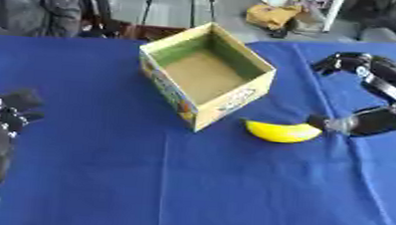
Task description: Pick up objects on the table and place them in the box.
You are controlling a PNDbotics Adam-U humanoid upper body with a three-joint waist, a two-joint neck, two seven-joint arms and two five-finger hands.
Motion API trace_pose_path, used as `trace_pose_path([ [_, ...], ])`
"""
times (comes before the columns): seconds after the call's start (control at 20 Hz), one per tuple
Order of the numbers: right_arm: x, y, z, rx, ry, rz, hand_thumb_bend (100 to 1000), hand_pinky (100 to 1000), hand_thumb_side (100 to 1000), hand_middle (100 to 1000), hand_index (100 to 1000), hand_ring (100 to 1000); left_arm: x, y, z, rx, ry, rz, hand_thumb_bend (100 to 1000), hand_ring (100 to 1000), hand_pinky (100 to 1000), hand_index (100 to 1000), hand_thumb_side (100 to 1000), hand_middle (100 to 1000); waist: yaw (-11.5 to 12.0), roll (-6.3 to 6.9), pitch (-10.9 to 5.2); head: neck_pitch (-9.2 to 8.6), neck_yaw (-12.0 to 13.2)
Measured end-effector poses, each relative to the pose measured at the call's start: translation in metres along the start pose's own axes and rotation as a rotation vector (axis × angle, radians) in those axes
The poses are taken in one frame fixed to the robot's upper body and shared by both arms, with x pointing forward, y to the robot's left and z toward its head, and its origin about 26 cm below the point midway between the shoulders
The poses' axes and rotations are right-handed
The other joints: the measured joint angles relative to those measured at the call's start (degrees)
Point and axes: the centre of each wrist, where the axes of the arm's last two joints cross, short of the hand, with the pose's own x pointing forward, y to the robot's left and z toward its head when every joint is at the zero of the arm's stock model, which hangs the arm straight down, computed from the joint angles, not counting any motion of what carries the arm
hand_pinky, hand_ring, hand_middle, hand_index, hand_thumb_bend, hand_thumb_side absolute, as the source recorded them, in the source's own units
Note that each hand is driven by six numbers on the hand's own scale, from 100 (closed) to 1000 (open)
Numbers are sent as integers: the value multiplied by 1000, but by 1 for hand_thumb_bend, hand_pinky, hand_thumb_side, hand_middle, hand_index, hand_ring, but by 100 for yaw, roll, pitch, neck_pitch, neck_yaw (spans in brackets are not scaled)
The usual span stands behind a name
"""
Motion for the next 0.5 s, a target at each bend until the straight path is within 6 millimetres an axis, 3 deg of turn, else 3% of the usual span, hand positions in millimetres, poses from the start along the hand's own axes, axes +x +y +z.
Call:
trace_pose_path([
  [0.5,-1,3,-4,22,-7,-5,516,800,611,759,869,747,0,0,0,0,0,0,438,783,760,672,1000,755,1,-1,0,-1,-5],
])
